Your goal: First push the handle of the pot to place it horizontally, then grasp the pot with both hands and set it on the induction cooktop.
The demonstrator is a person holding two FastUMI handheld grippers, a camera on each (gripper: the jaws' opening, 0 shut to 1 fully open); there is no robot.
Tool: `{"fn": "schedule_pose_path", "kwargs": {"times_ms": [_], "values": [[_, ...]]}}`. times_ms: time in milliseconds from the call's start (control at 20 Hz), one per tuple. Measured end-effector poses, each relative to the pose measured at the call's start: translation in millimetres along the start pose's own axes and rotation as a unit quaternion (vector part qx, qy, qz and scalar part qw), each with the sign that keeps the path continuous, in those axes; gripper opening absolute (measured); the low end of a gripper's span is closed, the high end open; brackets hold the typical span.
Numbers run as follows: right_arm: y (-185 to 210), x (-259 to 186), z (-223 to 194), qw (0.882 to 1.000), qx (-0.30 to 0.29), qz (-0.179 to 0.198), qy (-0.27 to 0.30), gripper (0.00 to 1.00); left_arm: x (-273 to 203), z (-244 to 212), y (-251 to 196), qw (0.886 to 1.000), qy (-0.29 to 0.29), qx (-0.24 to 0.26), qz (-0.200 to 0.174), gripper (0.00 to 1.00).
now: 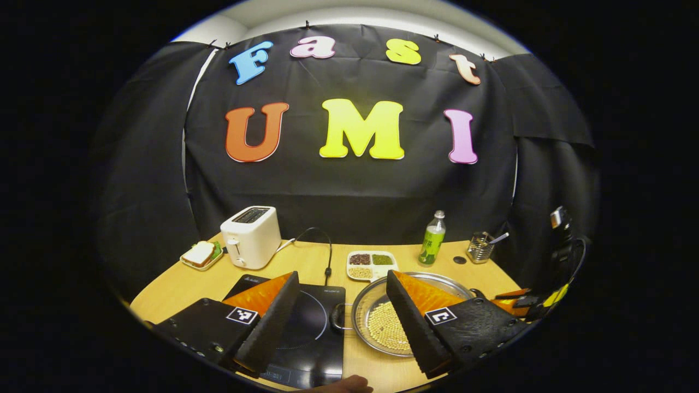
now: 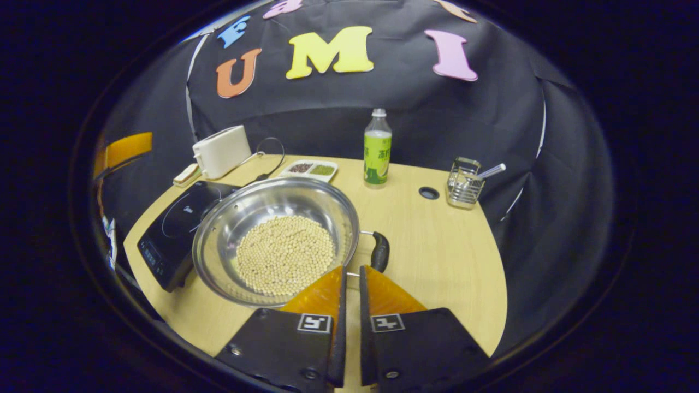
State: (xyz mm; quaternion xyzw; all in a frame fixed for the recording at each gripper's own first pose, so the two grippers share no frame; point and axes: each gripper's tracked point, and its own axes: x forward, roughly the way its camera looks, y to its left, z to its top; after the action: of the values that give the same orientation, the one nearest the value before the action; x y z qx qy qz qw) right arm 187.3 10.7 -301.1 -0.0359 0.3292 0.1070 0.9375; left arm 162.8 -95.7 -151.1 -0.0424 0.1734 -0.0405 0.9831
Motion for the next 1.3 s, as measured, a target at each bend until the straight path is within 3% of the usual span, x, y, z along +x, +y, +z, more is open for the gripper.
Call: {"fn": "schedule_pose_path", "kwargs": {"times_ms": [150, 200, 400, 800, 1000, 1250, 1300], "values": [[-4, 3, 9, 1.000, 0.004, -0.019, -0.013, 0.81, 17, -19, -6, 0.999, 0.030, -0.005, -0.011, 0.95], [-4, 3, 12, 1.000, 0.008, -0.021, -0.014, 0.84, 22, -23, -7, 0.999, 0.036, -0.007, -0.014, 0.95], [0, 19, 11, 0.999, 0.027, -0.025, -0.001, 0.84, 43, -43, -2, 0.998, 0.061, -0.005, -0.004, 0.95], [-5, 63, 10, 0.997, 0.062, -0.041, 0.012, 0.84, 75, -98, -12, 0.990, 0.134, 0.006, -0.034, 0.96], [-23, 80, 4, 0.996, 0.054, -0.069, 0.023, 0.84, 86, -114, -17, 0.987, 0.158, 0.013, -0.042, 0.96], [-28, 88, 5, 0.996, 0.054, -0.072, 0.021, 0.89, 98, -125, -14, 0.985, 0.170, 0.013, -0.039, 0.96], [-27, 87, 4, 0.996, 0.059, -0.067, 0.022, 0.94, 100, -127, -14, 0.984, 0.173, 0.011, -0.040, 0.96]]}}
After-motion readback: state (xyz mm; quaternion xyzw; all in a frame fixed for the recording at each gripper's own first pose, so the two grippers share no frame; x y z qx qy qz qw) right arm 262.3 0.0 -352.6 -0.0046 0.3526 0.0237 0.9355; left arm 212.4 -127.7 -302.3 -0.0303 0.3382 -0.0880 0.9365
